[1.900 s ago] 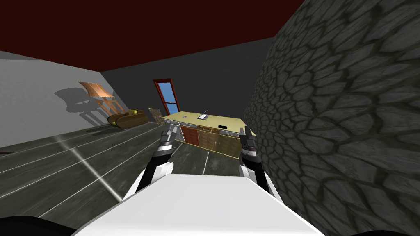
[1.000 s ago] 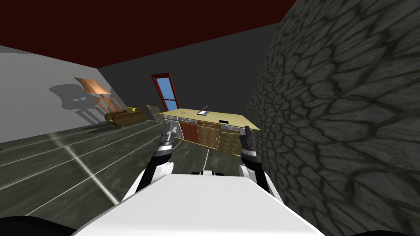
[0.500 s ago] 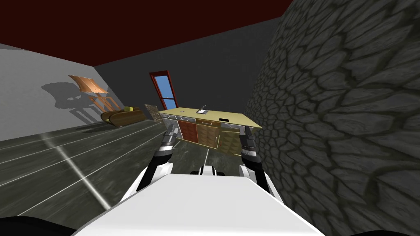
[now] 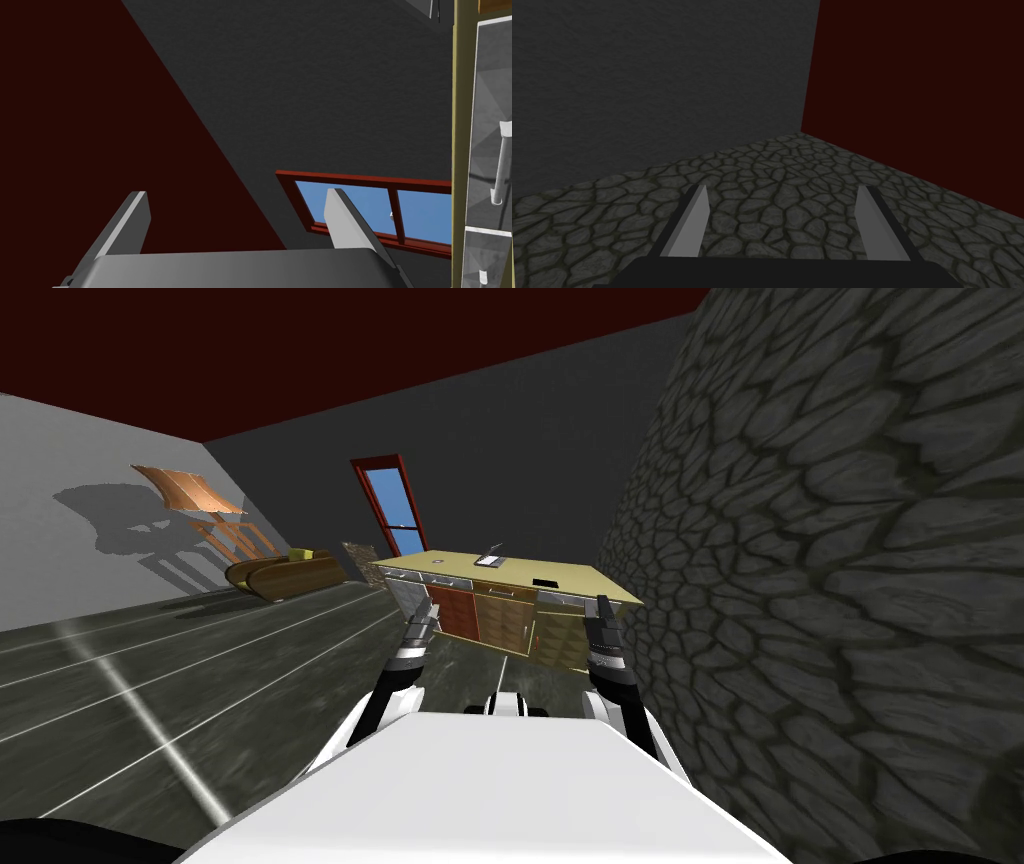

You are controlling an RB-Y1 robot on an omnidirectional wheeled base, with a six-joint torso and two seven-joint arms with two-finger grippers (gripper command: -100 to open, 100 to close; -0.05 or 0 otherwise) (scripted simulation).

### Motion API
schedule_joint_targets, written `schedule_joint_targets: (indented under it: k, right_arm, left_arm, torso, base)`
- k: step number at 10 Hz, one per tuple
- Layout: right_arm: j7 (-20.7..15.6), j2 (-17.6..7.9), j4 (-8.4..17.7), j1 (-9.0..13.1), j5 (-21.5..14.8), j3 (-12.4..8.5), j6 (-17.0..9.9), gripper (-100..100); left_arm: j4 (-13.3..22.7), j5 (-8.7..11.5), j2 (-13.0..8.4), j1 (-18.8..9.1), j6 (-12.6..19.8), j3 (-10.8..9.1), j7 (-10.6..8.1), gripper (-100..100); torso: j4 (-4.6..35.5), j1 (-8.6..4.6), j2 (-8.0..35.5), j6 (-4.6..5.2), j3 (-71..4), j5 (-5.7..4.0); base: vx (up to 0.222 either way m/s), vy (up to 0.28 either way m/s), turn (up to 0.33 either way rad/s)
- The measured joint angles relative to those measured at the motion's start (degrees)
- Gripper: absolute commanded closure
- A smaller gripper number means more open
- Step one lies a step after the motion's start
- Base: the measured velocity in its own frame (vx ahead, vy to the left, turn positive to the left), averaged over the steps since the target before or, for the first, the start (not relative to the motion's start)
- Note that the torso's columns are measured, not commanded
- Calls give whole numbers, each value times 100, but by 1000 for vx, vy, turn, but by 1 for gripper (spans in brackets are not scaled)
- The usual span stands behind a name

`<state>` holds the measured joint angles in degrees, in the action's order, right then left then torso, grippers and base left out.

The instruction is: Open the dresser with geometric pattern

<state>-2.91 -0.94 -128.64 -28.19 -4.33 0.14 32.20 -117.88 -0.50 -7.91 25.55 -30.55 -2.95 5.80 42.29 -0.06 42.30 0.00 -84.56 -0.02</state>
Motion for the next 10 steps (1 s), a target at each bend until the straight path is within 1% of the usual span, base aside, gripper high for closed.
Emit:
schedule_joint_targets:
  k: [4, 7, 10]
  right_arm:
    - [0, 0, 0, 0, 0, 0, 0, 0]
    - [0, 0, 0, 0, 0, 0, 0, 0]
    - [0, 0, 0, 0, 0, 0, 0, 0]
  left_arm:
    - [707, -77, -37, -185, -474, 36, 111, -100]
    - [1179, -132, -28, -268, -811, 72, 188, -100]
    - [1640, -186, -14, -423, -1067, 102, 270, -100]
  torso:
    - [0, 7, 0, 0, -1, 2]
    - [0, 1, -1, 0, -1, 0]
    - [0, 5, 0, 0, 0, 2]
  base:
    - [99, -8, -32]
    - [92, -16, -26]
    - [78, -10, -25]
